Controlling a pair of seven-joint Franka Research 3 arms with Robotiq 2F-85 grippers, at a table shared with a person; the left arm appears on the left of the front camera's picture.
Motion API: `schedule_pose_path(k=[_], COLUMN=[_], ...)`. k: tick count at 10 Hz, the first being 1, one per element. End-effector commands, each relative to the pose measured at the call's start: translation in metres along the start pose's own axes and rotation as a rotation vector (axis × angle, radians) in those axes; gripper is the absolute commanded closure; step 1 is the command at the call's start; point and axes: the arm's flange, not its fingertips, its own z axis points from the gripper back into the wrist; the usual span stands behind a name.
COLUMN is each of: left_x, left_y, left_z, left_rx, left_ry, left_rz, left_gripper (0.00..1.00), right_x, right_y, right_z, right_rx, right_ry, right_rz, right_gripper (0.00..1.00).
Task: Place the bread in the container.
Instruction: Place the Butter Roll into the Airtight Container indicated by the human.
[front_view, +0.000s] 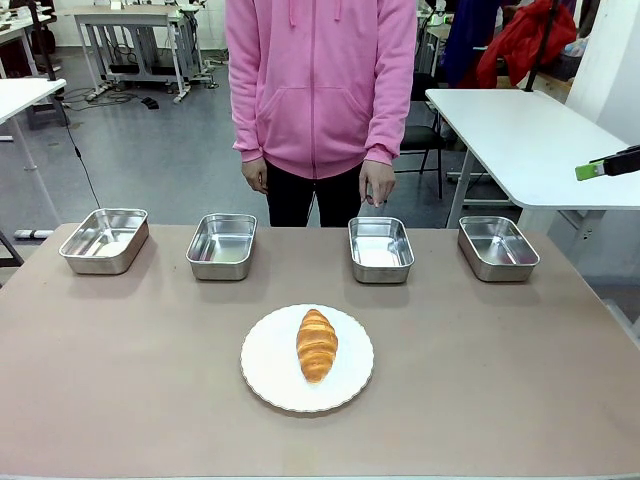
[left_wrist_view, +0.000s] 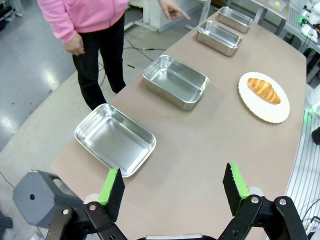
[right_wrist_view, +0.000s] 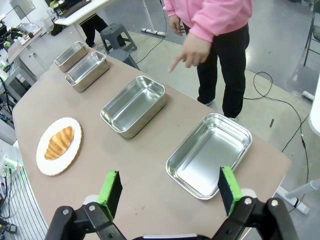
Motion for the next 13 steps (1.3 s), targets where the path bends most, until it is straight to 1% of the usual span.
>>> schedule_pose_path(k=[1,13], left_x=[0.0006,0.0006], left_y=[-0.0008,-0.0008], left_z=[0.0022,0.0022], left_rx=[-0.003,-0.003], left_ry=[-0.003,-0.003], left_rz=[-0.009,-0.009], left_gripper=[0.0,0.0], right_x=[0.001,0.001], right_y=[-0.0002,-0.0002], right_z=[0.0006,0.0006], right_rx=[-0.002,-0.002], right_ry=[-0.002,-0.002], right_rz=[0.001,0.001], right_gripper=[0.0,0.0])
